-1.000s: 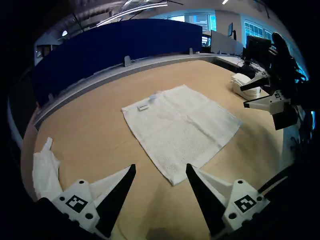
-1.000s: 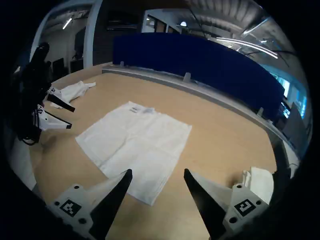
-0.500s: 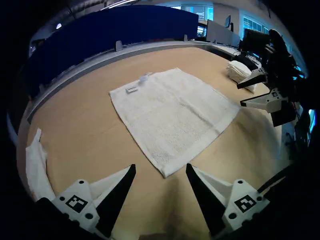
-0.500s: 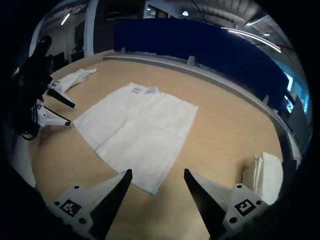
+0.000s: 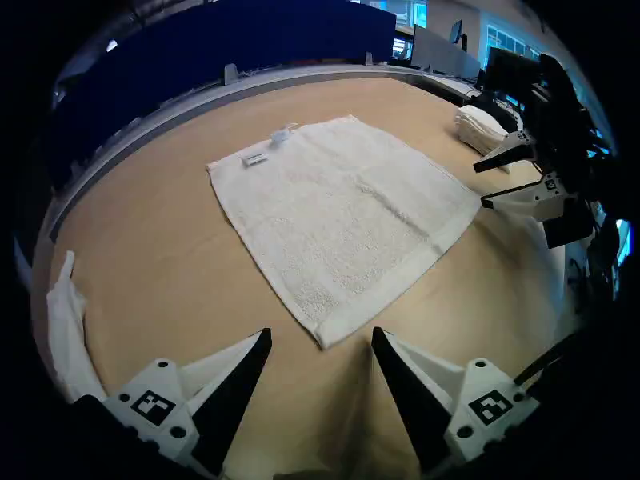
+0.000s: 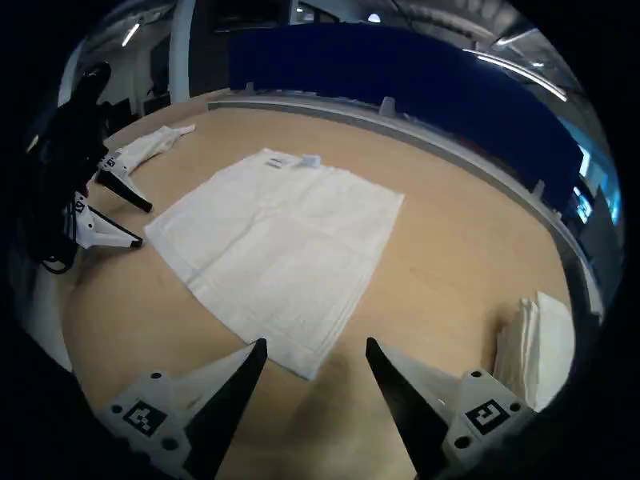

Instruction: Fold towel

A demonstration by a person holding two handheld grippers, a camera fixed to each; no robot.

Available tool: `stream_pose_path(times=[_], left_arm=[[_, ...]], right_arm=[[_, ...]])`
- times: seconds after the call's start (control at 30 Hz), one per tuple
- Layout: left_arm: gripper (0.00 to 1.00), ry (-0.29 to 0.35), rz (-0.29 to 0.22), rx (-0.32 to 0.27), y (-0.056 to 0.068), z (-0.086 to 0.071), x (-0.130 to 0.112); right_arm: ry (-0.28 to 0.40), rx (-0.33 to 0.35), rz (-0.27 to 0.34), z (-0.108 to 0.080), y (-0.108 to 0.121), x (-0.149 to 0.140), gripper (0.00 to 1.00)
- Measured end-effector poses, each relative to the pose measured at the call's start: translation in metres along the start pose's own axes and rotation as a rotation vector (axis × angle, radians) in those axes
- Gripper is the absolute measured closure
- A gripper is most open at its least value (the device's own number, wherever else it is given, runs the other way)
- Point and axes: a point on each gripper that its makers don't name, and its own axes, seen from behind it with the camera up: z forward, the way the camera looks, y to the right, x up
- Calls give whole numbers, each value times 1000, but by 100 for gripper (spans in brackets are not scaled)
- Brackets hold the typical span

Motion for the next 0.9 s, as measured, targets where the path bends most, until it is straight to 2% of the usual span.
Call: stream_pose_path(times=[0.3,0.57,0.7,0.9], left_arm=[[12,-16,0,1,4,3,-1],[32,-18,-10,17,3,4,-2],[38,-22,-23,20,4,3,-2],[41,-24,-21,24,5,4,-2]], right_arm=[[-21,14,11,3,-4,-9,18],[-33,39,15,3,-8,-14,33],[-37,41,23,4,-8,-16,36],[-37,46,25,5,-11,-17,40]])
